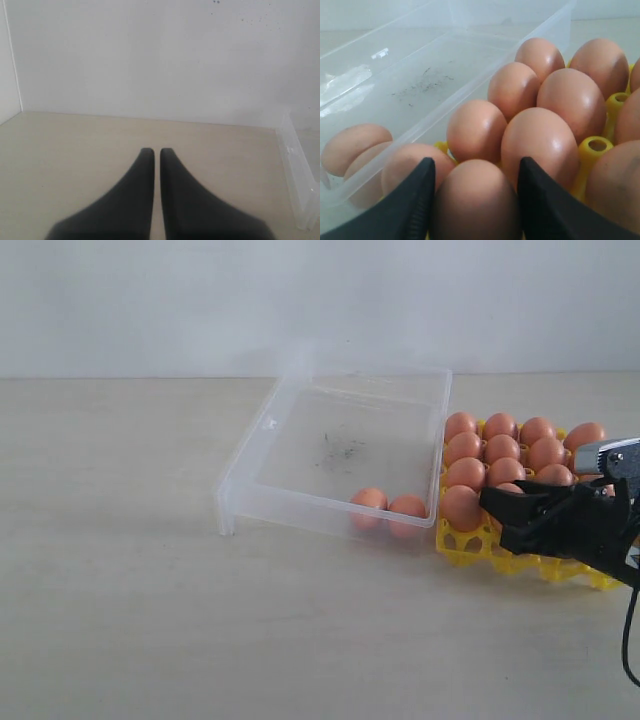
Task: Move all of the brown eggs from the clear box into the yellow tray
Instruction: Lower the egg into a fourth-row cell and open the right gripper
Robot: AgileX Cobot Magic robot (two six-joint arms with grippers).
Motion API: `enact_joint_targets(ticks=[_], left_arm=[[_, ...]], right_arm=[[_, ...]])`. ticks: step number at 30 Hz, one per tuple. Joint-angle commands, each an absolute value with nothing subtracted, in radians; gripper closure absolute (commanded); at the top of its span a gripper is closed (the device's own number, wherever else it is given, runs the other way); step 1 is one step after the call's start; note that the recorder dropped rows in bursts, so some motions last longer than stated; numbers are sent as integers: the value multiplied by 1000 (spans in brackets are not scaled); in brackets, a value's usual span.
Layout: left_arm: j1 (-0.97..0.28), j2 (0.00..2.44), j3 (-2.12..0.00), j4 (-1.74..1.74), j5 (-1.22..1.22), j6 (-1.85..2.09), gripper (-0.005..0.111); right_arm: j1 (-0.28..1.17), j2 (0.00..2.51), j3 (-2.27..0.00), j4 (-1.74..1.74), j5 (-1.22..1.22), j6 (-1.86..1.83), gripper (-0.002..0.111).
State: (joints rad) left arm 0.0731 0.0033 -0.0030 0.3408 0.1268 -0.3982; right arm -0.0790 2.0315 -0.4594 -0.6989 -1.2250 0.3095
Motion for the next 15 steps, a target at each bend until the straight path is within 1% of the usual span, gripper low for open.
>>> enact_joint_targets(ticks=[1, 2, 3, 5, 10, 15], left_arm=[[70, 0, 0, 339, 129, -399, 103], [70, 0, 0, 339, 129, -399, 103], [70, 0, 0, 339, 129, -399, 103], [70, 0, 0, 339, 129, -399, 103], [70, 0, 0, 339, 129, -399, 103], [70, 0, 0, 339, 129, -399, 103]], right_arm=[[-78, 2037, -461, -730, -1221, 311, 70], [-78, 2037, -461, -730, -1221, 311, 62], [-78, 2037, -461, -730, -1221, 311, 58], [-78, 2037, -461, -723, -1221, 311, 51], [-80, 2030, -461, -702, -1221, 305, 50], [-80, 1960, -458, -684, -1221, 303, 50]])
